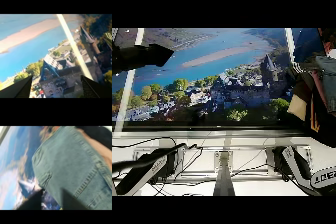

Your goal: Fold the clothes and pants, and hang the long-sleeved shirts on hangers.

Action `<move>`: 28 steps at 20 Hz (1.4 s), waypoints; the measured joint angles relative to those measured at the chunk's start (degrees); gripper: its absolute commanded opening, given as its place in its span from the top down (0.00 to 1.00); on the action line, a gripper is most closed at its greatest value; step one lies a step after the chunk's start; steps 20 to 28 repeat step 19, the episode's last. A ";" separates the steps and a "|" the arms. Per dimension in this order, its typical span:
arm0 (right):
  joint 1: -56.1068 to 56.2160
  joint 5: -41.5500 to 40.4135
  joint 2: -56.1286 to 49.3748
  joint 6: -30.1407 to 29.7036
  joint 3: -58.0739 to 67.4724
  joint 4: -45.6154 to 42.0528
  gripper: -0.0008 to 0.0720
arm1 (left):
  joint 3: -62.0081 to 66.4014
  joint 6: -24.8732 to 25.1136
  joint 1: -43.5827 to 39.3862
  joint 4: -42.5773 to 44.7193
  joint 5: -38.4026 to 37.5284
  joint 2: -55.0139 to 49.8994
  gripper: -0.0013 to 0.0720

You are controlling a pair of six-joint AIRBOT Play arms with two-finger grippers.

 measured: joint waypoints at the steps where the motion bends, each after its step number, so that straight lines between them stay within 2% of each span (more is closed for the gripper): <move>1: 0.48 0.09 -0.24 -2.21 0.00 2.49 0.94 | 0.00 0.02 0.00 -0.02 0.00 0.02 0.05; 5: 8.39 -0.59 -0.61 -10.67 0.00 8.04 0.94 | 0.00 0.00 0.00 -0.04 0.00 0.02 0.05; 8: 19.89 -2.40 -0.81 -15.65 0.02 8.44 0.94 | 0.00 0.00 0.00 -0.04 0.00 0.02 0.05; 11: 33.90 -5.75 -2.03 -17.86 0.02 6.67 0.94 | 0.00 0.00 0.00 -0.02 0.00 0.02 0.05; 14: 48.46 -8.02 -4.96 -19.17 0.00 0.50 0.94 | 0.00 0.00 0.00 -0.04 0.00 0.02 0.05; 18: 63.25 -9.49 -10.21 -20.09 -0.02 -15.43 0.94 | 0.00 0.00 0.00 -0.04 0.00 0.02 0.05; 19: 65.33 -9.68 -11.34 -20.24 -0.02 -18.51 0.94 | 0.00 0.00 0.00 -0.04 0.02 0.02 0.05; 28: 65.33 -9.68 -11.34 -20.24 -0.02 -18.51 0.94 | 0.00 0.00 0.00 -0.04 0.02 0.02 0.05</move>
